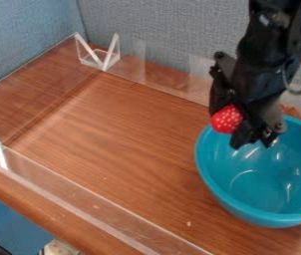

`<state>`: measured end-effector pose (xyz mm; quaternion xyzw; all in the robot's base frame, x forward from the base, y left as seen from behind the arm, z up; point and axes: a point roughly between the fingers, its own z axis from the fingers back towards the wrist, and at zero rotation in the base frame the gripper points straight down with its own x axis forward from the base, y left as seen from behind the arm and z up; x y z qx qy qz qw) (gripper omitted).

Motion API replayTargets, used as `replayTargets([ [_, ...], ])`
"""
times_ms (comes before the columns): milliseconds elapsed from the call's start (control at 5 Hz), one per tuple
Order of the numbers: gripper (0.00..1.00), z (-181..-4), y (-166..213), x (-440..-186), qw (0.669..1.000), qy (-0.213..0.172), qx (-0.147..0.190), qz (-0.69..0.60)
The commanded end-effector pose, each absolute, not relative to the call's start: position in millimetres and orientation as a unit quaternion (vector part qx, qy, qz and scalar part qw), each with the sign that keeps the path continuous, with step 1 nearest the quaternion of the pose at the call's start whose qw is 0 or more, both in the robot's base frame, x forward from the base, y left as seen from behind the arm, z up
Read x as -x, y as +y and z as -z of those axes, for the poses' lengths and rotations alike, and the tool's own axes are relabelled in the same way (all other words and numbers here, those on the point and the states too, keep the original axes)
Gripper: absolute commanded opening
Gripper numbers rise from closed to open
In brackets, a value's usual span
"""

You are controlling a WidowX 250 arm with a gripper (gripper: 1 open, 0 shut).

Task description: Remove the strawberry from inside the blue bowl and put it on the table

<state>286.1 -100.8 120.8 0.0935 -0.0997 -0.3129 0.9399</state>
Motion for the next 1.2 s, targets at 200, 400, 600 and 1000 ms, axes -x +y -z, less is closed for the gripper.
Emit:
replayTargets([
  [200, 0.00, -162.9, -85, -307, 0.934, -0.161, -0.107, 0.299],
  [400, 0.00, -173.4, -64, -304, 0.935, -0.164, -0.117, 0.291],
  [600, 0.00, -174.7, -36, -299, 0.943, -0.153, -0.118, 0.270],
  [1000, 0.00, -113.0, -12, -263, 0.973, -0.117, -0.099, 0.174],
])
